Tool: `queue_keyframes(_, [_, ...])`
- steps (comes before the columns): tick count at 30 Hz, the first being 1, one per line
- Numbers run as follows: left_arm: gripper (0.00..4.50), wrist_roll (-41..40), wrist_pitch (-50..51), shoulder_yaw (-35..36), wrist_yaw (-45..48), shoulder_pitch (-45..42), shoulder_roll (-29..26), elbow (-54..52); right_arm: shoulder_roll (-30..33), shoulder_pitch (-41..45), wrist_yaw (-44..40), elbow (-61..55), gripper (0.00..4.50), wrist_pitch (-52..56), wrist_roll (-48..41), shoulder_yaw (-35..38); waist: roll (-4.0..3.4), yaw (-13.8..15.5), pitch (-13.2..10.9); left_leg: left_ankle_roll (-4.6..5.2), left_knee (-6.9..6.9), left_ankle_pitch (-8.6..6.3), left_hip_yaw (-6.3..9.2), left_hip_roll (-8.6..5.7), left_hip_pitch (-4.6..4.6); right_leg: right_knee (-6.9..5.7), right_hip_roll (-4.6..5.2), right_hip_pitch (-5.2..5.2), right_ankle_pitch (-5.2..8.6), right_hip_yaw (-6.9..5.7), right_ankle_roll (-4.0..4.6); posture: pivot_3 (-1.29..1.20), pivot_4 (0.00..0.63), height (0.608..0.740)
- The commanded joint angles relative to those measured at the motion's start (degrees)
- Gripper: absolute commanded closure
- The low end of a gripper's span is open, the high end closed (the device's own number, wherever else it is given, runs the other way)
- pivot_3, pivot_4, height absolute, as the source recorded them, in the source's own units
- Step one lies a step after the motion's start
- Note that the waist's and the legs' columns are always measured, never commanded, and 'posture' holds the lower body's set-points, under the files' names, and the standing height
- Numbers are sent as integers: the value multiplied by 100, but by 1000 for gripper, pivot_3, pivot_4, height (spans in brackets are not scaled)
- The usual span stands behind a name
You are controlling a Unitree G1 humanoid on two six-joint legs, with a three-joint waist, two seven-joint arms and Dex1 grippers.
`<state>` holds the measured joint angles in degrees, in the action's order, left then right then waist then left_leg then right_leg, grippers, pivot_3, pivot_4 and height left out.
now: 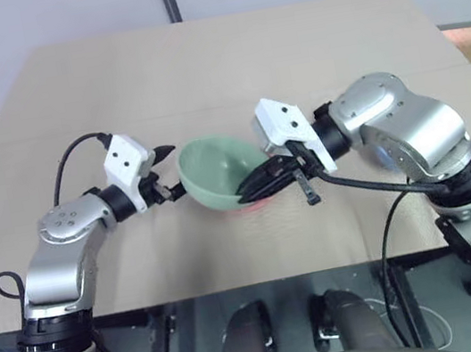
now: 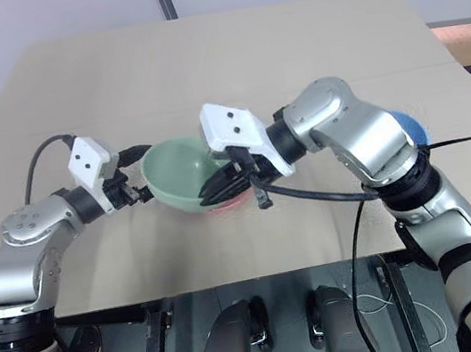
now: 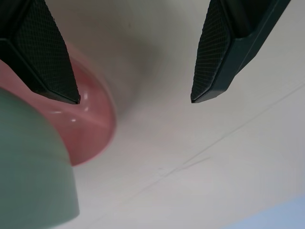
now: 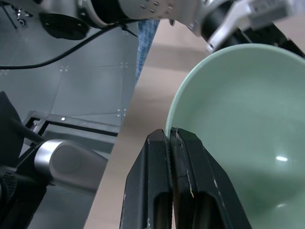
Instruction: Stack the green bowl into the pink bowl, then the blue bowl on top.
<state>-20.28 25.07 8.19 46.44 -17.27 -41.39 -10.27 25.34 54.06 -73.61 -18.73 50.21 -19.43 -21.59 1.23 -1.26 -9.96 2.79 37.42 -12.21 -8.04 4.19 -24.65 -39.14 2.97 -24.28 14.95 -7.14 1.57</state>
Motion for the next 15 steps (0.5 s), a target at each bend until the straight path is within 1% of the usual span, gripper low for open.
queue_keyframes(1, [563, 7, -145, 25, 78, -139, -75, -17, 6, 29, 266, -189, 4365, -87, -69, 7, 0, 6, 0, 0, 0, 0, 0, 0, 0, -2, 0, 0, 0, 0, 0, 0, 150, 740])
queue_keyframes(8, [563, -97, -179, 48, 205, -109, -37, -123, -8, 163, 701, 167, 4365, -552, 309, -274, 0, 47, 0, -1, 2, 1, -2, -2, -2, -2, 2, 0, 0, 0, 0, 0, 150, 740])
queue_keyframes(12, [563, -520, -20, 165, 680, 87, -165, -433, -30, 198, 738, 292, 4365, -704, 381, -367, 0, 43, 0, -1, 2, 1, -2, -2, -2, -1, 2, 0, 0, 0, 0, 0, 150, 740])
queue_keyframes(15, [563, -888, 161, 281, 1141, 283, -409, -637, -44, 177, 747, 343, 4365, -805, 430, -448, 0, 40, 0, -1, 2, 1, -2, -1, -2, 0, 2, -1, 1, 0, 0, 0, 150, 740])
